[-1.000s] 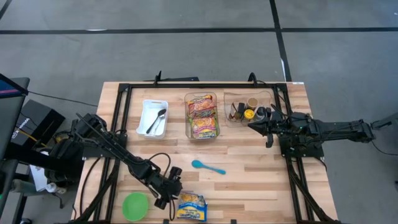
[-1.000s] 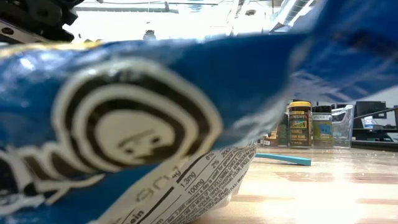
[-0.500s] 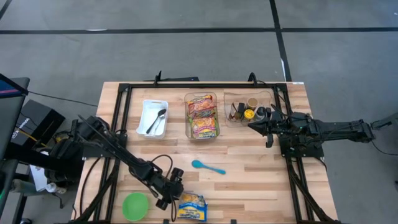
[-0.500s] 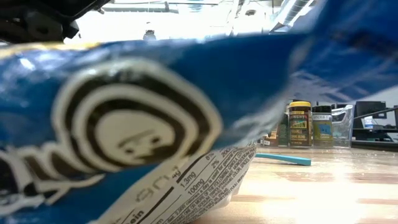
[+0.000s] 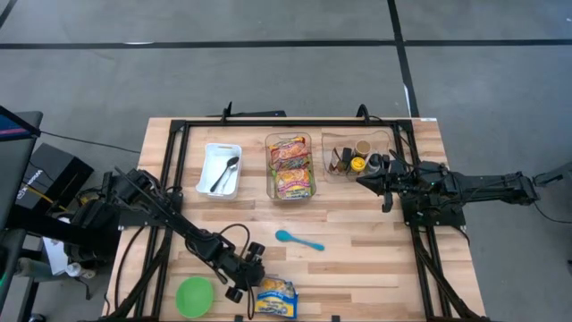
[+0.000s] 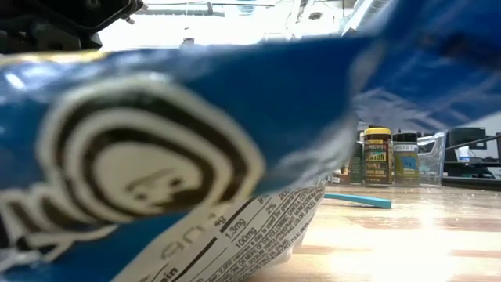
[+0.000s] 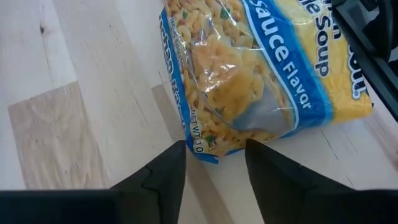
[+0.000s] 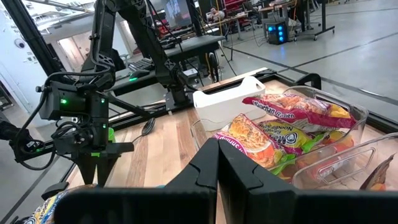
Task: Pick & Place Food Item
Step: Put the blue noodle pack into the left transparent bin
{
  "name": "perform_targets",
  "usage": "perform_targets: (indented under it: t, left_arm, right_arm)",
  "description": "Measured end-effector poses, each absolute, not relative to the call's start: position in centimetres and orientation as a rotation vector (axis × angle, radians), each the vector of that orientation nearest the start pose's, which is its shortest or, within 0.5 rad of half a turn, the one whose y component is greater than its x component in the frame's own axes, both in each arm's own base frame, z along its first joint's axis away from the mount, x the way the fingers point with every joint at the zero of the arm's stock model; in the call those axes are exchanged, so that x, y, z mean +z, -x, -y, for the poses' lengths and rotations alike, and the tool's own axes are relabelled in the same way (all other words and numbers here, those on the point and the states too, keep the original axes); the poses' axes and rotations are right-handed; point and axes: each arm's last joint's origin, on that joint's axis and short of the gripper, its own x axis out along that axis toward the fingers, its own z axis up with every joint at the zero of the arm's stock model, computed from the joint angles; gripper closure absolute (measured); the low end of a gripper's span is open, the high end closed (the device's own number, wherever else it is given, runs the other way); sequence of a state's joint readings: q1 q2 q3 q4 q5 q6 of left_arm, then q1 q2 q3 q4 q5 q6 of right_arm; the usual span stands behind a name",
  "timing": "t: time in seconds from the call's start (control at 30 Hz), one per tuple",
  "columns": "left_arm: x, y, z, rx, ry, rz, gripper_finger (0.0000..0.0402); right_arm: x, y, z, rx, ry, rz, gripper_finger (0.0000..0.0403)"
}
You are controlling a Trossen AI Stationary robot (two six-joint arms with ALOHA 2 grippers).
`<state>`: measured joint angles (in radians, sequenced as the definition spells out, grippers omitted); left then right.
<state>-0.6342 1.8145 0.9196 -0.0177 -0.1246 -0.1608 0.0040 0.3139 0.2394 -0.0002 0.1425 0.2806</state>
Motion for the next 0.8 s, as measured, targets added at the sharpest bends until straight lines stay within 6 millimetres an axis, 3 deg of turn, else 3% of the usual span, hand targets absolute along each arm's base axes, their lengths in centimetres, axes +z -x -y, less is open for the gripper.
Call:
perform_targets:
  t: [0.67, 0.8]
  left_arm:
    - [13.43, -28.26, 20.34, -0.410, -0.161, -0.823, 0.0388]
    - [13.43, -28.26, 20.34, -0.396, -0.130, -0.830, 0.0398]
  right_arm:
    - [21.94, -11.38, 0.37, -0.148, -0.275, -0.055, 0.0403]
    - [21.94, -11.38, 0.37, -0.148, -0.274, -0.055, 0.0403]
